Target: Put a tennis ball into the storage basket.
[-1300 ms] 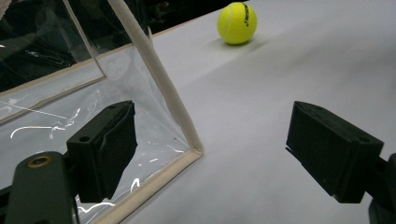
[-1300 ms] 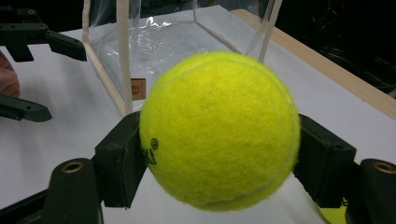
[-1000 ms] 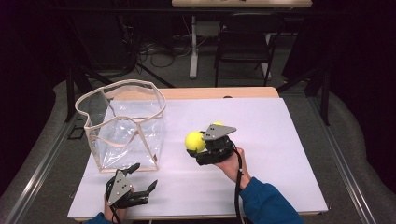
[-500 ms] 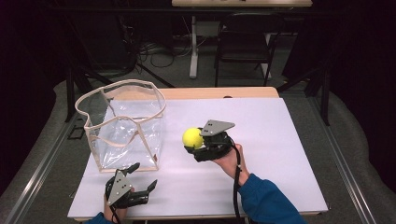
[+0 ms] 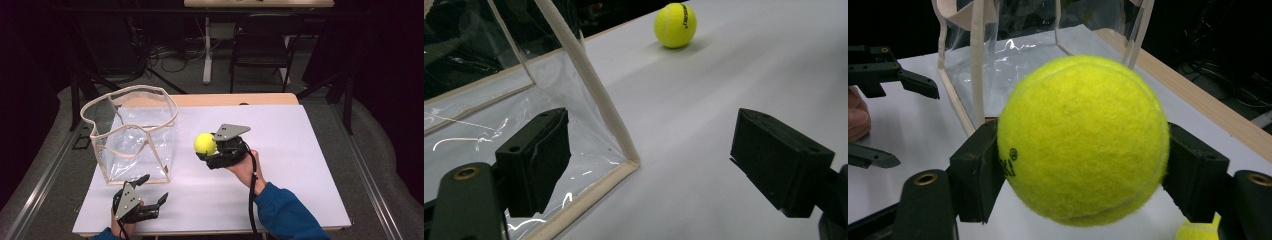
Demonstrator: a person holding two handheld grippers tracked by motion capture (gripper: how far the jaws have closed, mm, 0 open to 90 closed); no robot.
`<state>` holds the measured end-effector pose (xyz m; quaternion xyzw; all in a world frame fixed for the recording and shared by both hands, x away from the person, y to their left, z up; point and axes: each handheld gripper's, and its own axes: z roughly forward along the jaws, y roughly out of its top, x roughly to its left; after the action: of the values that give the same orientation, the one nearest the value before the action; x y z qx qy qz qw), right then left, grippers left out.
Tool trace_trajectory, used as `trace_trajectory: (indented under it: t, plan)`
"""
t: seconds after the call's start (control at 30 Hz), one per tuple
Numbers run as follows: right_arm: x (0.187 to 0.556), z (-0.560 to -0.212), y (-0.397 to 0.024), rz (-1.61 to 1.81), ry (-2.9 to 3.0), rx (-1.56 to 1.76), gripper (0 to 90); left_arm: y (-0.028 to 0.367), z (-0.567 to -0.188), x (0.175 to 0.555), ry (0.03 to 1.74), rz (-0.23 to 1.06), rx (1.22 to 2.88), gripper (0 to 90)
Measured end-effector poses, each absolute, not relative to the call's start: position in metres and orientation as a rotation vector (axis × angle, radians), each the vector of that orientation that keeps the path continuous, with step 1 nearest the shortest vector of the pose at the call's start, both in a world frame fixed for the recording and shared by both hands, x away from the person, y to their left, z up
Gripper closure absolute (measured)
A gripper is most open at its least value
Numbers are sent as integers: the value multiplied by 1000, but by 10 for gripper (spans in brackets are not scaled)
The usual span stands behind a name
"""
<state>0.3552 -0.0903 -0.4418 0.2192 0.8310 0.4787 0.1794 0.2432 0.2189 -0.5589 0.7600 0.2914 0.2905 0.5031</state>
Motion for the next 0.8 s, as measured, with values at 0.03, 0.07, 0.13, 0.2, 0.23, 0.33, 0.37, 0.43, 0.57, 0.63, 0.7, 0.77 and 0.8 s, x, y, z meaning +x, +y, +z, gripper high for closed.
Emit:
trace_trajectory:
  t: [0.03, 0.07, 0.13, 0.2, 0.23, 0.33, 0.37, 0.43, 0.57, 0.63, 0.7, 0.77, 0.8]
  plan:
    - [356, -442, -90, 1353, 2348, 618, 260, 219, -559, 243, 703, 701, 1833, 160]
    - [356, -441, -89, 1352, 2348, 618, 260, 219, -559, 243, 704, 703, 1833, 159]
    - [357, -440, -88, 1349, 2351, 614, 260, 219, -559, 243, 705, 700, 1838, 160]
    - [357, -440, -87, 1346, 2352, 610, 260, 219, -559, 244, 707, 697, 1838, 159]
    - [357, -439, -87, 1349, 2350, 612, 260, 219, -559, 244, 707, 699, 1838, 159]
    - [358, -437, -87, 1346, 2348, 608, 260, 219, -559, 243, 704, 702, 1839, 159]
    - [358, -437, -87, 1344, 2347, 610, 260, 219, -559, 243, 706, 701, 1836, 159]
    - [359, -435, -87, 1346, 2346, 607, 260, 218, -559, 243, 706, 701, 1837, 159]
    - [362, -431, -86, 1343, 2349, 603, 260, 218, -559, 244, 706, 699, 1837, 159]
    - [363, -431, -86, 1342, 2351, 605, 260, 218, -559, 244, 707, 699, 1837, 159]
    - [364, -430, -85, 1340, 2357, 606, 260, 218, -559, 244, 707, 699, 1837, 160]
    - [365, -430, -84, 1339, 2356, 601, 260, 218, -559, 244, 708, 696, 1836, 159]
    - [365, -430, -84, 1335, 2358, 601, 260, 218, -559, 244, 707, 697, 1837, 160]
